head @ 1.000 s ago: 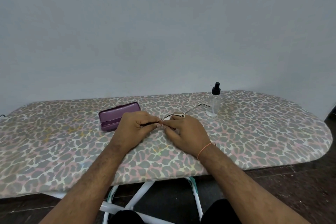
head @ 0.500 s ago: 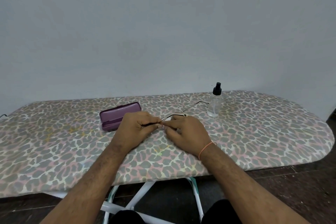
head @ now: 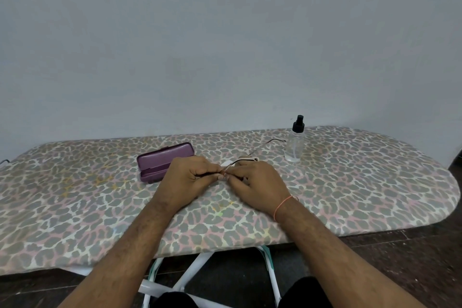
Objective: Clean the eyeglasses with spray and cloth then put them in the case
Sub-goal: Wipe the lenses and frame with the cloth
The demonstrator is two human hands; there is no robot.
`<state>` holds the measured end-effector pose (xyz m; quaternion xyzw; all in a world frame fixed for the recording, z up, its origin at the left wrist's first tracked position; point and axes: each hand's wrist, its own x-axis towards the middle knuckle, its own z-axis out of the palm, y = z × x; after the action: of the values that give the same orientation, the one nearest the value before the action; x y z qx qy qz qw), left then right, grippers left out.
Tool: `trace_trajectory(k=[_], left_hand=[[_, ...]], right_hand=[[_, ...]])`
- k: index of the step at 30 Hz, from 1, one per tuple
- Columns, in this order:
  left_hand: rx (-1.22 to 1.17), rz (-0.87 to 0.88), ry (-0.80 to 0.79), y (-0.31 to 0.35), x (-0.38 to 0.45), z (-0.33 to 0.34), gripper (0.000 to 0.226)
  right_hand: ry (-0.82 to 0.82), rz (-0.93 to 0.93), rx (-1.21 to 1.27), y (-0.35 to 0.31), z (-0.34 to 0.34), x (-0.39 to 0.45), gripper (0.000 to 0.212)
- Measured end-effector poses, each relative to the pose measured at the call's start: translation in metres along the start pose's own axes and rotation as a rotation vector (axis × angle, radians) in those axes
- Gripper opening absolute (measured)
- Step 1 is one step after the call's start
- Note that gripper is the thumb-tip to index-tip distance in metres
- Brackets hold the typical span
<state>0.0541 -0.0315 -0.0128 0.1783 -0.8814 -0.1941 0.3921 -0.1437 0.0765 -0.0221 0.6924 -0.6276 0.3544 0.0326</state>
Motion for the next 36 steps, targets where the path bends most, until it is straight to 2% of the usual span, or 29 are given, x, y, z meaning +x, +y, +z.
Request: trace_trajectory(k=[3, 5, 9, 15, 21, 26, 28, 31, 36], left_hand=[[0.004, 0.000, 0.010, -0.0016, -0.0006, -0.0001, 0.018], [-0.002, -0.012, 0.026, -0.0014, -0.0006, -0.0006, 0.018], [-0.015, -0.006, 0.026, 0.0003, -0.0004, -0.0002, 0.016], [-0.018, 0.005, -0.003, 0.0012, -0.0006, -0.0010, 0.020], [0.004, 0.003, 0.010, -0.0011, -0.0003, -0.0005, 0.019], [-0.009, -0.003, 0.030, 0.0005, -0.0005, -0.0008, 0.018], [-0.027, -0.008, 0.023, 0.0010, -0.0007, -0.0012, 0.017], [-0.043, -0.016, 0.015, 0.0011, -0.0006, -0.0011, 0.017], [-0.023, -0.013, 0.021, -0.0004, -0.0001, -0.0009, 0.017]], right_hand=[[0.009, 0.064, 0.079, -0.0004, -0.0028, -0.0030, 0.026], [0.023, 0.113, 0.047, -0.0004, -0.0040, -0.0047, 0.030], [0.027, 0.155, -0.095, -0.0030, -0.0052, -0.0039, 0.054], [-0.031, 0.040, -0.081, -0.0010, -0.0016, -0.0011, 0.029], [-0.038, 0.070, 0.102, -0.0023, -0.0066, -0.0045, 0.030], [-0.015, 0.184, -0.020, -0.0029, -0.0063, -0.0048, 0.047], [-0.013, 0.158, -0.083, -0.0016, -0.0046, -0.0043, 0.045], [-0.021, 0.077, -0.088, -0.0009, -0.0033, -0.0034, 0.030], [-0.075, 0.019, -0.004, 0.0029, -0.0031, -0.0016, 0.035]])
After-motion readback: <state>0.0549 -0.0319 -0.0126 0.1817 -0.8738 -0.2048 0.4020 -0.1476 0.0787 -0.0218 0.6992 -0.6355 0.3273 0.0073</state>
